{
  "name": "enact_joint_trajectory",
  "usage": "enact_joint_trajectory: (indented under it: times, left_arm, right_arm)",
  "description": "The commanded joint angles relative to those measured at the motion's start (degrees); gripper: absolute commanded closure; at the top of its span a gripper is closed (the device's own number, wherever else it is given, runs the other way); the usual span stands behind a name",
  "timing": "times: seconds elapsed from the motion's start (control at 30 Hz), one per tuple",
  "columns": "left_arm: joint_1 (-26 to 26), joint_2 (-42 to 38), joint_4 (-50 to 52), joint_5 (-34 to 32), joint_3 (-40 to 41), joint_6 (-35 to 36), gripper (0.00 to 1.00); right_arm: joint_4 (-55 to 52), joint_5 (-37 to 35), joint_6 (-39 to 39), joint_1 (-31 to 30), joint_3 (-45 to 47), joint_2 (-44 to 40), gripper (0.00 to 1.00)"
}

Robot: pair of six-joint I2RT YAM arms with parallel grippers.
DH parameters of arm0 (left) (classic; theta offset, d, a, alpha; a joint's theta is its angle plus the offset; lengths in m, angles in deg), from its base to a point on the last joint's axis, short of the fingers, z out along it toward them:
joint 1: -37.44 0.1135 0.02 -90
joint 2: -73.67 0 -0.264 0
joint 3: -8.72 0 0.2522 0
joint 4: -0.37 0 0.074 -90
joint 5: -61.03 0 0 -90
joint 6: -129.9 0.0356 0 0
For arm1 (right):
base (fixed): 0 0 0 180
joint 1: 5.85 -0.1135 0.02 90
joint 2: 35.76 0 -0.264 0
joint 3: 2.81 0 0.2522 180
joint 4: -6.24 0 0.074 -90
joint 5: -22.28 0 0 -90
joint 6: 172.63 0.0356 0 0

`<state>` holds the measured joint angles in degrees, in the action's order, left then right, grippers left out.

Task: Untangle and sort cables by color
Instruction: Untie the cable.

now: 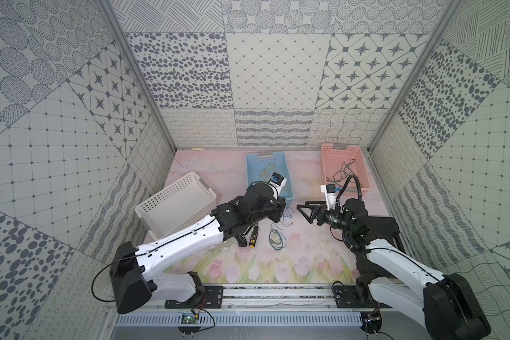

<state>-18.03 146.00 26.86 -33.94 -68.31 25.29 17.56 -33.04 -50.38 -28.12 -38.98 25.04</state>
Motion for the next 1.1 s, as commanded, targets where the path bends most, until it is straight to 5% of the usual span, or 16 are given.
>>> enact_joint_trajectory:
  times: [0.0, 0.23, 0.47, 0.7, 0.83, 0.97, 1.07]
  left_arm:
    - [0.1, -3.0, -6.2, 10.9, -3.3, -0.5, 1.0]
    - [0.4, -0.6, -6.0, 16.7, -8.5, -1.2, 1.0]
    - [2.3, 0.0, -11.4, 24.6, -10.2, -6.5, 1.0]
    - [6.0, -0.7, -18.4, 31.8, -7.7, -14.0, 1.0]
    - [7.8, -1.6, -21.8, 30.6, -5.1, -16.8, 1.0]
    - [8.2, -2.3, -21.9, 28.5, -3.3, -16.7, 1.0]
    - [8.3, -2.1, -22.2, 28.1, -2.5, -16.9, 1.0]
  right_arm:
    - [3.1, 2.0, -2.3, -1.6, -1.9, 0.8, 0.11]
    - [3.5, 2.8, -2.7, -2.9, -2.5, 2.4, 0.11]
    - [16.2, 5.3, 4.6, -3.3, -0.5, 8.3, 0.12]
    - [25.0, 7.8, 8.3, -4.2, 0.6, 10.2, 0.23]
    - [23.8, 4.2, 5.3, -5.0, 2.6, 4.3, 0.32]
    - [11.3, -5.8, -2.1, -5.1, 5.2, -10.3, 0.31]
    - [8.3, -7.0, -5.7, -5.0, 6.4, -17.6, 0.31]
